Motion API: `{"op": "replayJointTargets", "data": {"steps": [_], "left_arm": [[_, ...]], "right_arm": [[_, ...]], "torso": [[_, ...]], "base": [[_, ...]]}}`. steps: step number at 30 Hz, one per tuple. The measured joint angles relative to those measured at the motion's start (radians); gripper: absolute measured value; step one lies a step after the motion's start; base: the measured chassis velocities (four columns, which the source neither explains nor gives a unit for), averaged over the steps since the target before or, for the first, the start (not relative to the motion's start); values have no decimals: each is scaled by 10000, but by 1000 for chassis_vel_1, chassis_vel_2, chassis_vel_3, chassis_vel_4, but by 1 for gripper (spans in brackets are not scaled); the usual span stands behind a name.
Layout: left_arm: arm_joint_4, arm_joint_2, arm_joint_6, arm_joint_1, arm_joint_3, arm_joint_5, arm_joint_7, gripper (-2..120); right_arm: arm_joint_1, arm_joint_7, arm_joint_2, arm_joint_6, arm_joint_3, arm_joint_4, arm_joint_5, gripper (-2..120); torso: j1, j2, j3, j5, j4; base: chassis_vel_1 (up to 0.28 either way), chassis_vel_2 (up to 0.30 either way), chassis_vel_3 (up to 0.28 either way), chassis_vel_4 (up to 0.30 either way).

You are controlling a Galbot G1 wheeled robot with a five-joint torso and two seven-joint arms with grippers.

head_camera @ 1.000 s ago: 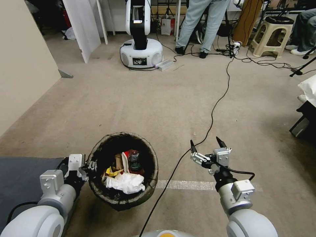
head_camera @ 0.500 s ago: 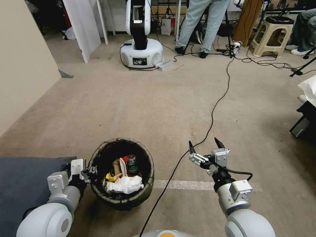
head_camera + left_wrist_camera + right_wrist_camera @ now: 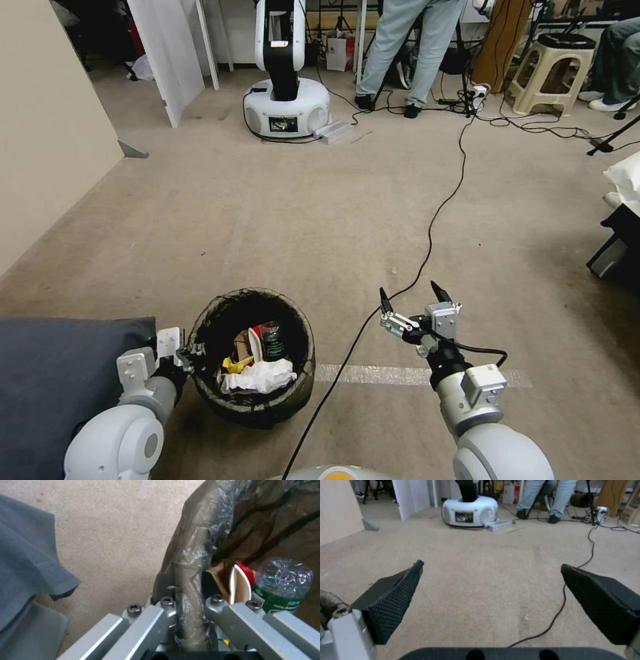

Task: Pick up the trash bin, then pick up the garbage from the floor and place it into the trash bin.

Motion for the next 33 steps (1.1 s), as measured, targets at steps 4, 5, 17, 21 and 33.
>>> {"op": "replayJointTargets", "data": {"steps": [4,5,17,21,33], "left_arm": [[141,0,0,-88,107,1,-94,1],[185,-2,0,-113,138,1,-112,1],[634,-44,-13,-247,426,5,-362,1],[801,-52,-29,-296,521,150,-411,1],[1077,-119,-40,-392,641,259,-396,1]], "right_arm": [[11,5,-2,-5,12,0,13,100],[10,7,-2,-5,22,0,14,100],[-41,22,-5,-5,69,64,29,100],[-39,25,2,-4,83,78,32,100],[-38,32,6,9,109,80,50,100]], "torso": [[0,0,0,-1,-1],[0,0,0,-1,0],[0,0,-1,4,1],[-1,0,-2,6,2],[-1,1,-2,2,1]], "base": [[0,0,0,0],[0,0,0,0],[0,0,0,0],[0,0,0,0],[0,0,0,0]]}}
